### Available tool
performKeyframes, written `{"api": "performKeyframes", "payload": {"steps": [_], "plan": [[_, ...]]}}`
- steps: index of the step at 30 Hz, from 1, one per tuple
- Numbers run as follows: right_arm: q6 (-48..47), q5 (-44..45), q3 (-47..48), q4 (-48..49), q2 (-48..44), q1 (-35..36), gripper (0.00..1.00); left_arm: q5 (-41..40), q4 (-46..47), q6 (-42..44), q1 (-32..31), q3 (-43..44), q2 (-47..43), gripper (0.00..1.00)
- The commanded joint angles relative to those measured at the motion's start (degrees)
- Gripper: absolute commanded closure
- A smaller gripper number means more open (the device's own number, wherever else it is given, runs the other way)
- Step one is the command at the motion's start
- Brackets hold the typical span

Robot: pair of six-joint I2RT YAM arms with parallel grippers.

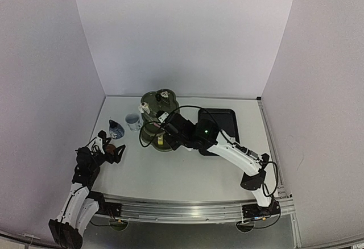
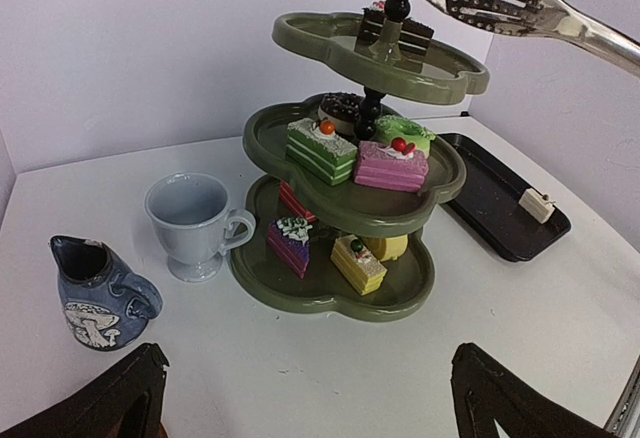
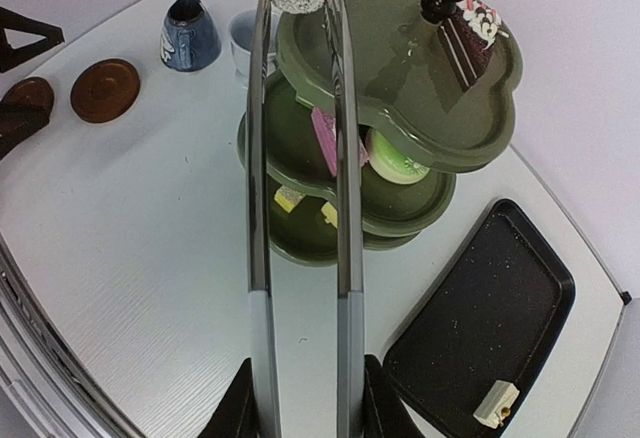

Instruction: Serve the afternoon tea

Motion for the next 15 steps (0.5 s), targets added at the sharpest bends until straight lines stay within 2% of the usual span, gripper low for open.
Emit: {"api": "performKeyframes", "payload": {"steps": [1,10,15], "plan": [[-1.84,4.03,1.51,8.47,0.24,0.19,1.0,0.51,1.28,-0.25,-0.23,0.23,-0.51,0.0],[-0.13,9.79,5.03,12.68,7.21,-0.67,1.0,0.84,1.26,-0.23,-0.25,0.23,-0.48,0.0],[0.33,9.92,5.29,15.84,8.51,-1.89,1.0,1.15,1.32,-0.04,-0.21,0.25,-0.67,0.0]]}}
